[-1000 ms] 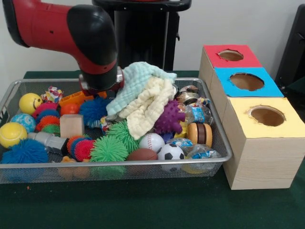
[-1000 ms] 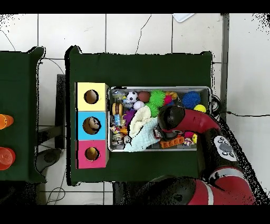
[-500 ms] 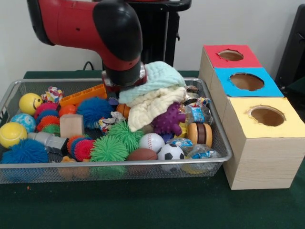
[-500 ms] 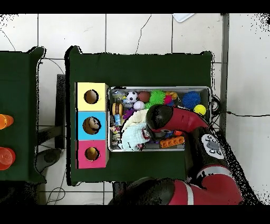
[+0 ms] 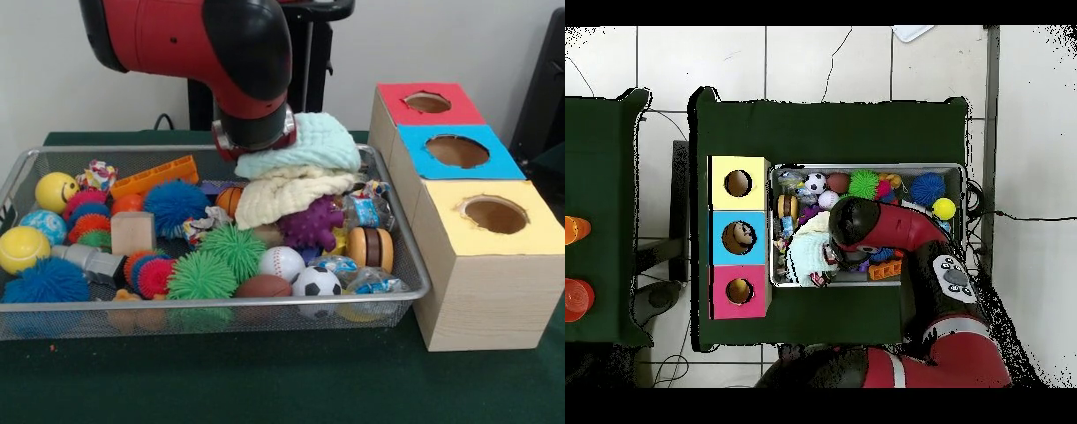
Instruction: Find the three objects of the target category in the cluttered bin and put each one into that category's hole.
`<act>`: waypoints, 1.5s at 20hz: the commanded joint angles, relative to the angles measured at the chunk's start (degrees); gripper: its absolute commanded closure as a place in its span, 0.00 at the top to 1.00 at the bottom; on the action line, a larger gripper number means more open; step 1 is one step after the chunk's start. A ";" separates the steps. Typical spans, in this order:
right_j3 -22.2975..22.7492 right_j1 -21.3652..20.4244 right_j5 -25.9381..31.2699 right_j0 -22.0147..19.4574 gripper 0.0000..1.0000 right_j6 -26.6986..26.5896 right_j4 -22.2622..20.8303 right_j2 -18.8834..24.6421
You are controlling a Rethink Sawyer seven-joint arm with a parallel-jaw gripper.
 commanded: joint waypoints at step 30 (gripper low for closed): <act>-16.08 6.06 -14.42 -1.47 1.00 -1.98 -3.48 -4.45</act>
